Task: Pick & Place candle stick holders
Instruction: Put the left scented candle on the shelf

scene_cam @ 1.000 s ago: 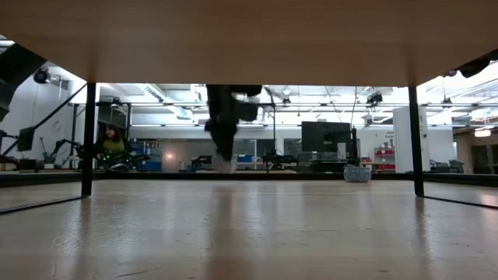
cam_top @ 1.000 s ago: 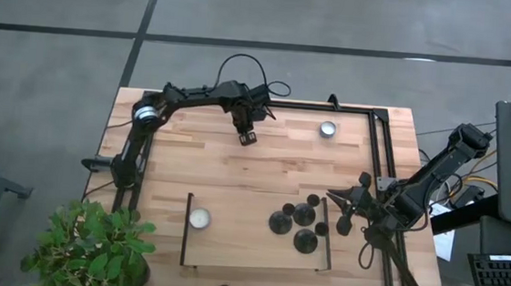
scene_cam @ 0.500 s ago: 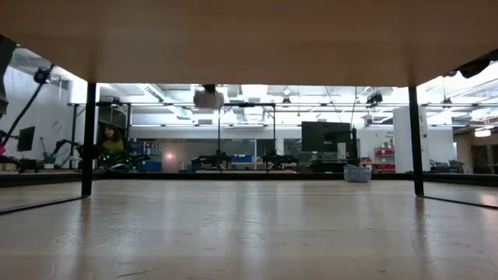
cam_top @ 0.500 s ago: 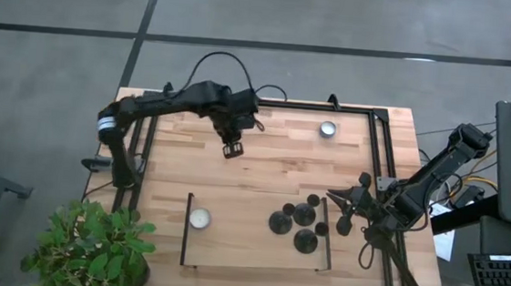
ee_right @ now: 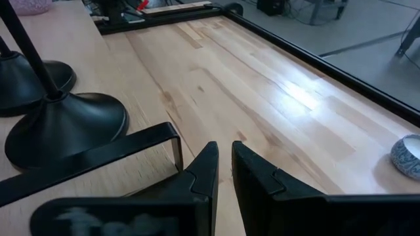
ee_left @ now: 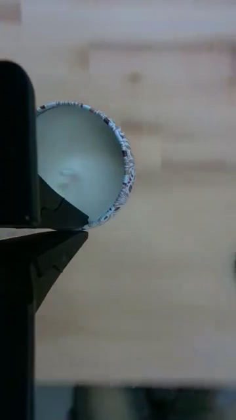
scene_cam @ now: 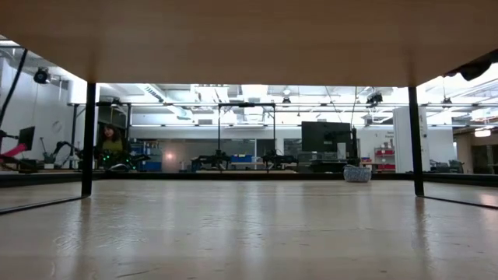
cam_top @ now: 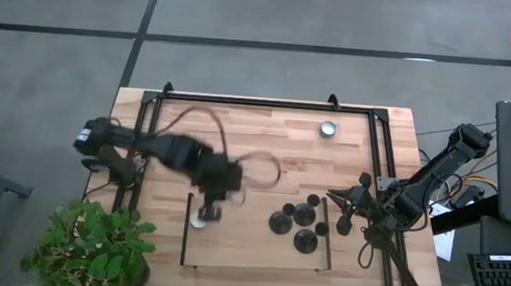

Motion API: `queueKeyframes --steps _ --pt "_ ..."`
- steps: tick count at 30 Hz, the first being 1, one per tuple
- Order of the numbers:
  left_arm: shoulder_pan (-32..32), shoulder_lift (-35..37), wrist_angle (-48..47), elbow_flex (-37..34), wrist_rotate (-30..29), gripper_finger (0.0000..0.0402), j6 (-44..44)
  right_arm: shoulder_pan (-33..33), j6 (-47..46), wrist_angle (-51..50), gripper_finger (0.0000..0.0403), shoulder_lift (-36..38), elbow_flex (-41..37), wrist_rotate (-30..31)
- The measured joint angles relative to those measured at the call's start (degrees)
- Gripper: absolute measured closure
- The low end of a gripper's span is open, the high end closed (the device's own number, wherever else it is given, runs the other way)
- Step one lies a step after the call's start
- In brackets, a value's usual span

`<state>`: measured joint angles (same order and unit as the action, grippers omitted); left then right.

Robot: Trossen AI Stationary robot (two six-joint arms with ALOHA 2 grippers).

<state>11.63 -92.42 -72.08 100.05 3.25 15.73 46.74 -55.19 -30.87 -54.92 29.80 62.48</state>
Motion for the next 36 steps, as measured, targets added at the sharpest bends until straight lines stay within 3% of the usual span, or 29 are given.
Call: queueKeyframes --steps 7,16,36 --pt "13.7 0.0 1.4 0.0 -3.0 0.0401 5.1 0.0 -0.4 0.0 0.0364 0.0 -0.2 0.0" --pt "23.9 -2.2 2.7 0.0 -4.6 0.0401 11.2 0.0 -0.4 0.1 0.0364 0.0 -0.4 -0.1" --pt "26.5 -7.7 0.0 -0.1 -1.6 0.0402 19.4 0.0 -0.1 0.2 0.0364 0.0 -0.4 -0.1"
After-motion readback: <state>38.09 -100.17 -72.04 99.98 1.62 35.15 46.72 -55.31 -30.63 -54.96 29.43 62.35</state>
